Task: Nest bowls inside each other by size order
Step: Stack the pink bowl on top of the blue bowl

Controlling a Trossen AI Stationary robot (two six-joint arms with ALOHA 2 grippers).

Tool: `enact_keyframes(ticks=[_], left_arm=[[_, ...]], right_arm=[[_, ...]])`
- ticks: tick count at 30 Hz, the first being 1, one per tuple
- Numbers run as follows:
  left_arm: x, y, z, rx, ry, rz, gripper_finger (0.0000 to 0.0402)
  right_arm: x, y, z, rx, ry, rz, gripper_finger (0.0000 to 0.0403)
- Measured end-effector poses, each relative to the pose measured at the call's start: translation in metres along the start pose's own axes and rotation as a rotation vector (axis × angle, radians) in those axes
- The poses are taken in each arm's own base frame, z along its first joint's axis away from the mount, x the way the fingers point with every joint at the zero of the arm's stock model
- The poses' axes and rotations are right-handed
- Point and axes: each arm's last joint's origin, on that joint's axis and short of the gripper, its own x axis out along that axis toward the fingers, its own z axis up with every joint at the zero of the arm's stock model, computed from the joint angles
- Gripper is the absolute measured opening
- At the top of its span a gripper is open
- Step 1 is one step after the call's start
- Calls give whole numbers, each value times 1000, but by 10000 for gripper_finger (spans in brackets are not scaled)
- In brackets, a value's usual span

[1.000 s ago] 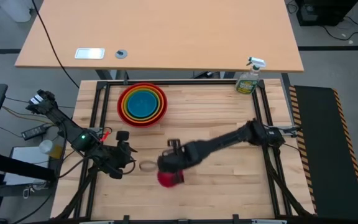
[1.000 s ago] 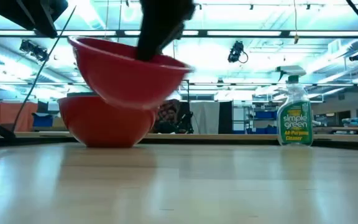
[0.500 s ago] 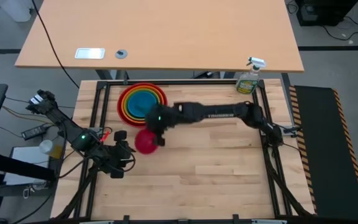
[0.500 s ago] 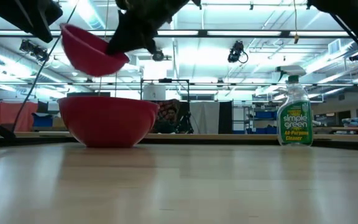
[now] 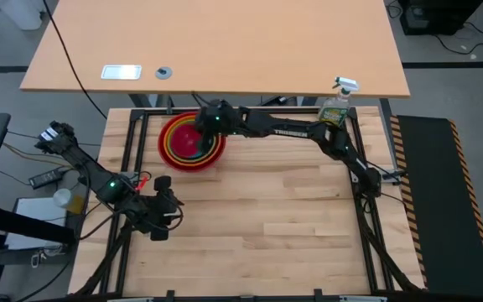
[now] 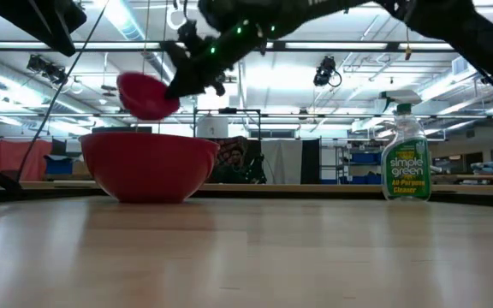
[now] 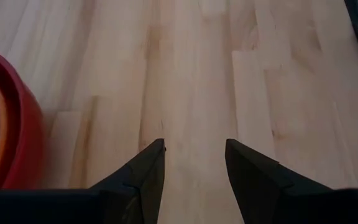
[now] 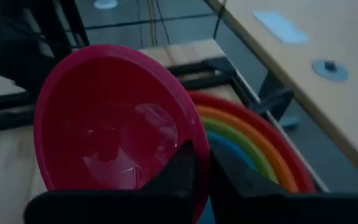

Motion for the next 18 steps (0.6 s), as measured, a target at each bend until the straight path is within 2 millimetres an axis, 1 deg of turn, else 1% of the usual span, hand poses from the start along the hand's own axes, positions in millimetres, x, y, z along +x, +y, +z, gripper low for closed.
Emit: enact_keyframes(ticks=[6,8,10,13,16,18], left_arm=[[0,2,1,-2,-20,38,172],[1,3,1,1,-22,47,172],[2,4,2,-4,-21,54,172],[3,7,3,-15,-20,67,172],[5,12,5,-31,-18,95,172],[7,16,6,-40,-15,113,172]], right_arm=[[27,-9,-29,37,92,-28,34],[31,-12,-35,36,111,-49,34],[36,-17,-36,56,91,-49,34],[44,-25,-46,97,124,-59,34],[47,-30,-58,114,171,-88,34],[47,-33,-60,113,175,-134,34]])
